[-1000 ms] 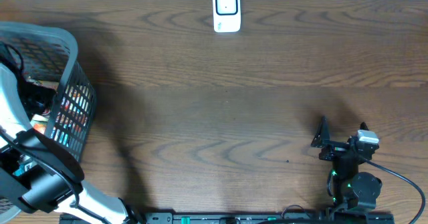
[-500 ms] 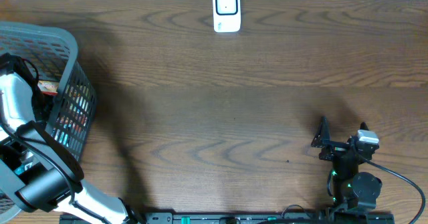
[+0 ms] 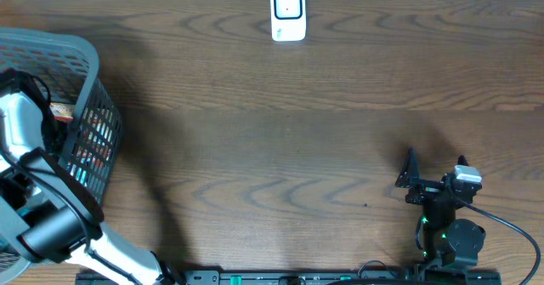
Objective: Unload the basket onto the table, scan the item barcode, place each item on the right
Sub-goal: 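Reach the left gripper into the basket and grasp the orange snack box, then carry the orange box with the left gripper and place it mid-table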
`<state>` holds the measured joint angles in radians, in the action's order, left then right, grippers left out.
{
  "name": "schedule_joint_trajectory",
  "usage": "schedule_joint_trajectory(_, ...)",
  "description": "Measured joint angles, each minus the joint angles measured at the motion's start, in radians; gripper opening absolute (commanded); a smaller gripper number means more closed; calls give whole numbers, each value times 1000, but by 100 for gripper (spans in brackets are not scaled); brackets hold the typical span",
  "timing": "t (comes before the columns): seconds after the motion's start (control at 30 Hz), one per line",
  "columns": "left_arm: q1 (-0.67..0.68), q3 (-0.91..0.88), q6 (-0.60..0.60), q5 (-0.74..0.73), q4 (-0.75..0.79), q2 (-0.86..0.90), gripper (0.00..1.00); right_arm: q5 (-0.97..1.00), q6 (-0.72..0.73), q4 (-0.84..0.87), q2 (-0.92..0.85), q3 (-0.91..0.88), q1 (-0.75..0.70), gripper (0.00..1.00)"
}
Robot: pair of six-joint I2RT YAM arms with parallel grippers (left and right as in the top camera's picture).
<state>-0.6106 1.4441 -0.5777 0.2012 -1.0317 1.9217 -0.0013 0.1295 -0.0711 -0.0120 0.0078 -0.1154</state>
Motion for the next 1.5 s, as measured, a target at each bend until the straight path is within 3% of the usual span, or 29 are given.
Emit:
schedule_joint_trajectory(0.07, 0, 0, 6, 10, -2, 31, 58, 0, 0, 0, 0, 0, 0, 99)
schedule_joint_trajectory(0.2, 0, 0, 14, 27, -13, 64, 20, 0, 0, 0, 0, 0, 0, 99)
schedule_joint_trajectory(0.63, 3, 113, 37, 37, -134, 35, 19, 0, 0, 0, 0, 0, 0, 99)
schedule_joint_trajectory(1.03, 3, 161, 44, 38, -155, -208, 12, 0, 0, 0, 0, 0, 0, 99)
schedule_joint_trajectory(1.07, 3, 161, 44, 37, -155, -211, 8, 0, 0, 0, 0, 0, 0, 99)
schedule_joint_trajectory(1.33, 3, 161, 51, 37, -175, -233, 7, 0, 0, 0, 0, 0, 0, 99)
schedule_joint_trajectory(1.5, 8, 161, 51, 37, -164, -392, 7, 0, 0, 0, 0, 0, 0, 99)
